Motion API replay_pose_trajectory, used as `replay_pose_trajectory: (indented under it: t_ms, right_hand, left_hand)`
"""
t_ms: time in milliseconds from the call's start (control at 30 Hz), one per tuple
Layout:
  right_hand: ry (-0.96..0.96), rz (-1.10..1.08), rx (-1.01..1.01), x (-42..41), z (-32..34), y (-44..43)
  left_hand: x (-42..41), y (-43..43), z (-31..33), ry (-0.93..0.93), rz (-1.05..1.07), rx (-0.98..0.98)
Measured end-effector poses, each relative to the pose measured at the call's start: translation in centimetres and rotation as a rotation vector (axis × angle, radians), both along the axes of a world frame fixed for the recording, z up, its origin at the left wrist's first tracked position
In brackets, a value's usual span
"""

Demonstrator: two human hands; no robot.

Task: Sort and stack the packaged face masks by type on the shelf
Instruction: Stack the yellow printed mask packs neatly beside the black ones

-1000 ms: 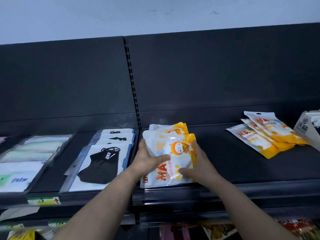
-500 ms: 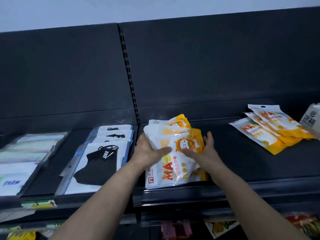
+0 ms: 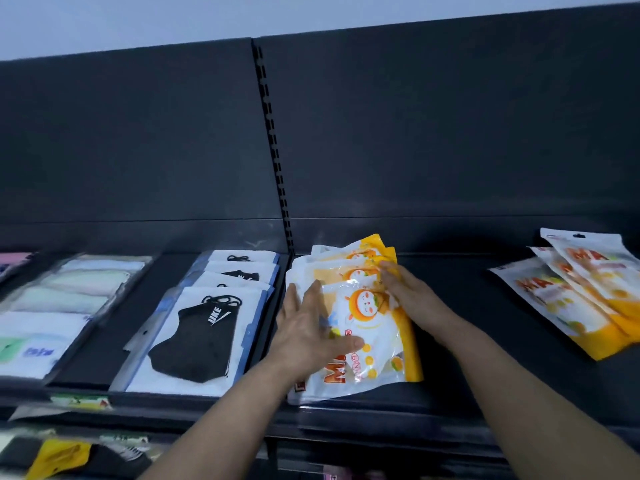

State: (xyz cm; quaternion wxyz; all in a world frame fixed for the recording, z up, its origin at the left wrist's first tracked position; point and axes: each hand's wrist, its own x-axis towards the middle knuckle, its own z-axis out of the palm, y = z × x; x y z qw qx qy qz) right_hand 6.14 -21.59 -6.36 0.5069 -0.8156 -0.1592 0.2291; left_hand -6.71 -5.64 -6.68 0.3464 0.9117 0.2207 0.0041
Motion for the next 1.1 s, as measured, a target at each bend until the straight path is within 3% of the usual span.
replay_pose_trajectory:
  t_ms: [233, 333, 433, 533, 700, 900, 1100]
  right_hand:
    - [-0.227, 0.096, -0.279, -0.8, -0.3, -1.8]
    - [-0.542, 0.083, -0.533, -0.8, 1.0, -1.7]
    - [-0.772, 0.1, -0.552, -0.1, 2.8, -0.7]
    - [-0.777, 0.207, -0.585, 1.1, 3.4, 1.1]
    - [-0.756, 0.386, -0.665, 1.1, 3.3, 3.0]
    - [-0.773, 0.303, -0.677, -0.1, 3.6, 1.7]
    - [-0.794, 0.135, -0.546, -0.3, 4.9, -2.7]
  left_hand:
    - [0.7, -0.6, 0.4, 0.075, 0.001, 0.025]
    - [0.8, -0.6, 1.2, 0.107, -0.005, 0.101]
    - [1.0, -0.6, 1.9, 0.11, -0.132, 0.289]
    - [1.2, -1.0, 2.2, 0.139, -0.276, 0.361]
    - [1.2, -1.2, 2.4, 0.189, -0.321, 0.368]
    - [1.3, -1.2, 3.6, 0.207, -0.357, 0.329]
    - [4.2, -3.7, 4.9, -0.021, -0.308, 0.358]
